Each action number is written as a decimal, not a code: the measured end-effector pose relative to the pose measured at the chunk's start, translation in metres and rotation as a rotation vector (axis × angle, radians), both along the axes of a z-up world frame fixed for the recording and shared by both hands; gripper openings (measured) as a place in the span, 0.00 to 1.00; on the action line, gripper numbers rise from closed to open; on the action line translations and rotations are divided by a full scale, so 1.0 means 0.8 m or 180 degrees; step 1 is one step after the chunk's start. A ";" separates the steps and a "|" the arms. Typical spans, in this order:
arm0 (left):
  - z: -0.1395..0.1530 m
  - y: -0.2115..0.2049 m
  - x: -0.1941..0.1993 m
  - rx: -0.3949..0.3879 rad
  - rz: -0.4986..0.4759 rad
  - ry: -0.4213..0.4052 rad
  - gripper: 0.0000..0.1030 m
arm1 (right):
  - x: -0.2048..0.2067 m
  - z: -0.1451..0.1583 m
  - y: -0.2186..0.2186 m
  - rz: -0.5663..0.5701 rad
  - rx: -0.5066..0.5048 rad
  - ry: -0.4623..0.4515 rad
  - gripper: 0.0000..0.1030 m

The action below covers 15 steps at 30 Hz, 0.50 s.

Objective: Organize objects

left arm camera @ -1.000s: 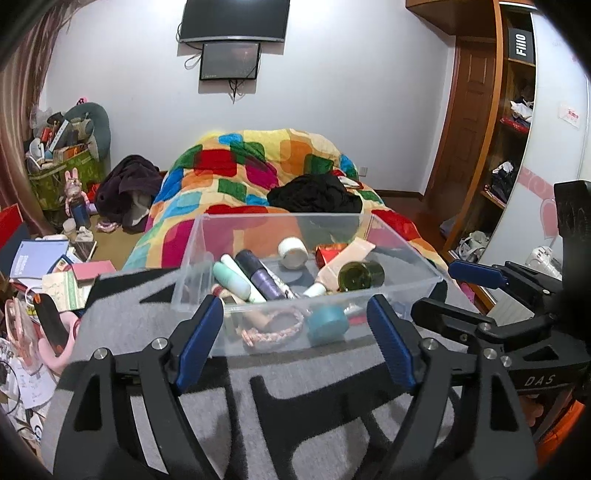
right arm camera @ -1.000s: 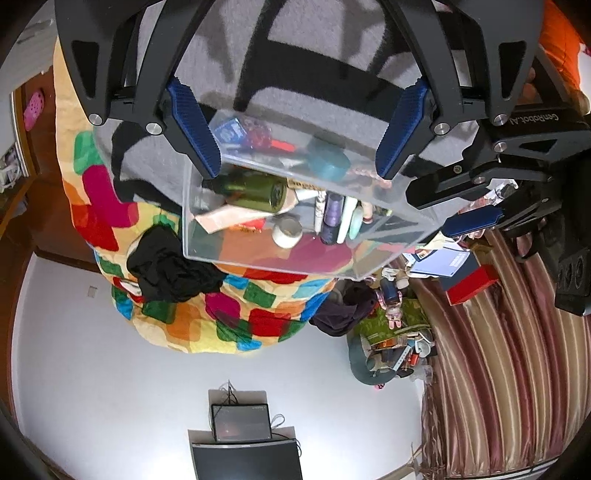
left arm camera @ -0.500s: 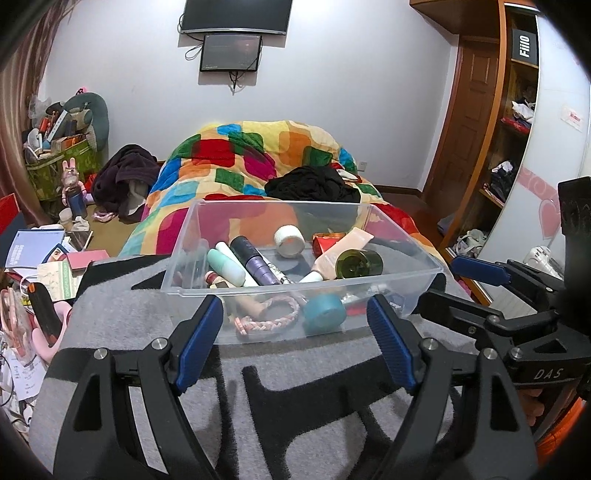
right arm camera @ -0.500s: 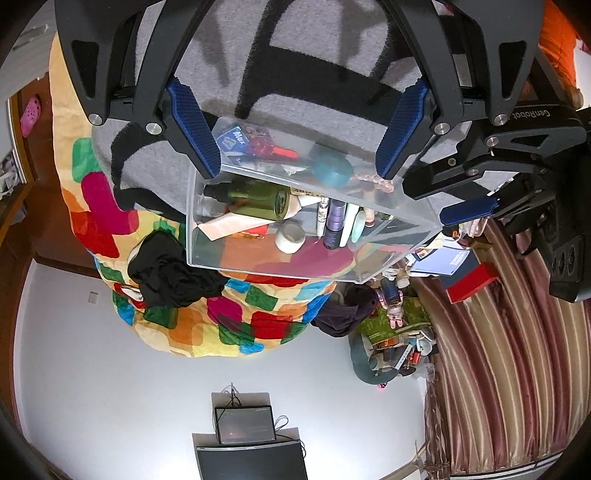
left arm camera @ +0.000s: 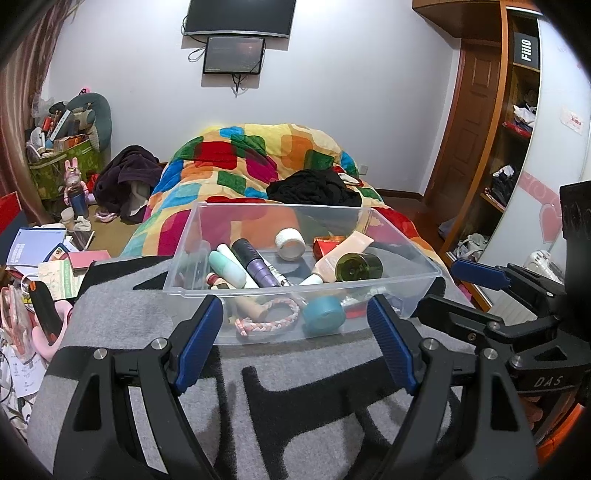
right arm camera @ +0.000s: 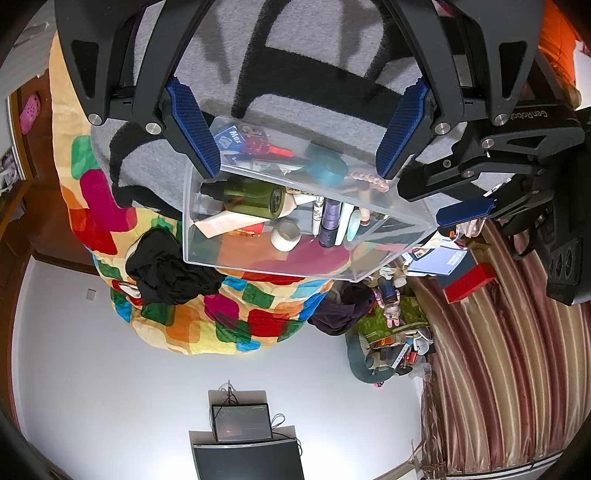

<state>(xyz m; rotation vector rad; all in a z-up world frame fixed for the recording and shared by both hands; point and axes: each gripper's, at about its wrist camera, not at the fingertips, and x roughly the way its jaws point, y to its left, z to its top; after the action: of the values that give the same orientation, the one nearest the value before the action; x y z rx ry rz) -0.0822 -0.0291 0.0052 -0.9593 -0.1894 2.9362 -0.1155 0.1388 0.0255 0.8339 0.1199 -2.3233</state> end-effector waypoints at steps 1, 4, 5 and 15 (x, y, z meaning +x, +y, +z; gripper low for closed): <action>0.000 0.000 0.000 -0.0006 0.0002 0.0002 0.78 | 0.000 0.000 0.000 0.0001 -0.0002 -0.0004 0.82; 0.001 0.000 0.002 -0.0006 -0.0004 0.0008 0.78 | 0.000 -0.001 -0.001 0.0001 -0.0004 -0.0018 0.82; 0.001 0.001 0.002 -0.0009 -0.0005 0.0012 0.78 | 0.000 -0.001 -0.002 0.0003 -0.0005 -0.0022 0.82; 0.000 -0.003 0.000 0.0067 -0.0052 -0.0087 0.78 | -0.001 -0.004 -0.002 0.0019 -0.0033 -0.0066 0.82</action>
<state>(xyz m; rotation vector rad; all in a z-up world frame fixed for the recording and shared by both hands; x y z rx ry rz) -0.0821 -0.0314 0.0053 -0.9939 -0.2122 2.9015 -0.1166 0.1371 0.0222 0.8510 0.1012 -2.3071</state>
